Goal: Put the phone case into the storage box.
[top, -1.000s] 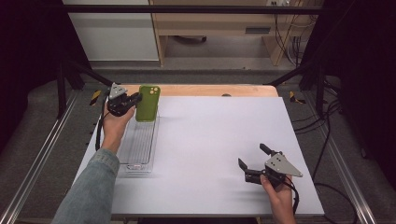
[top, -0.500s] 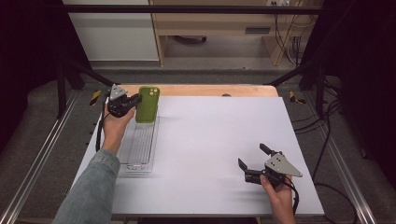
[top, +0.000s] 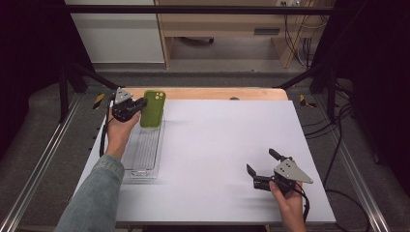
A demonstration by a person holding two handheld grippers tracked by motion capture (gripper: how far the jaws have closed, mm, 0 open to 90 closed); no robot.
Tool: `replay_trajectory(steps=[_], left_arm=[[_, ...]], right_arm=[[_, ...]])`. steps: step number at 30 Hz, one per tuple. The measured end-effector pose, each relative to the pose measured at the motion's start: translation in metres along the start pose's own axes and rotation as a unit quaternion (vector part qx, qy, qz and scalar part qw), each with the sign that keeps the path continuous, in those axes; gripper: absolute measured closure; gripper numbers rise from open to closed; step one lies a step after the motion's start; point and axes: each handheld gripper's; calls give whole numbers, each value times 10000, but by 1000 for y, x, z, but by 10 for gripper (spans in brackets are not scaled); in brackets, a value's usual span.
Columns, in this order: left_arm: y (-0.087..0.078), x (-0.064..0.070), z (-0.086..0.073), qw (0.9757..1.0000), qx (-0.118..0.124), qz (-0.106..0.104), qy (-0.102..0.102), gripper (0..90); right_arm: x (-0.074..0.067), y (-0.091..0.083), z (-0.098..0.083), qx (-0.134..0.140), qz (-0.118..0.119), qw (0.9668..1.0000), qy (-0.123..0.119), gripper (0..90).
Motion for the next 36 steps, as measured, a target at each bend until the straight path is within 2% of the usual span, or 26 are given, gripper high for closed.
replay_trajectory(steps=[25, 36], left_arm=[[2, -1, -2, 10000, -45, 7, 12, 797], [3, 0, -4, 9999, -111, 31, 81, 797]], right_arm=[[0, 0, 0, -19, 2, 10000, -25, 46], [0, 0, 0, -25, 5, 10000, -20, 46]])
Point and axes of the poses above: each handheld gripper's, and its own axes: y roughly forward along the jaws, z roughly out of its top, x roughly to its right, and after that the axes turned 3 degrees about z, right-handed
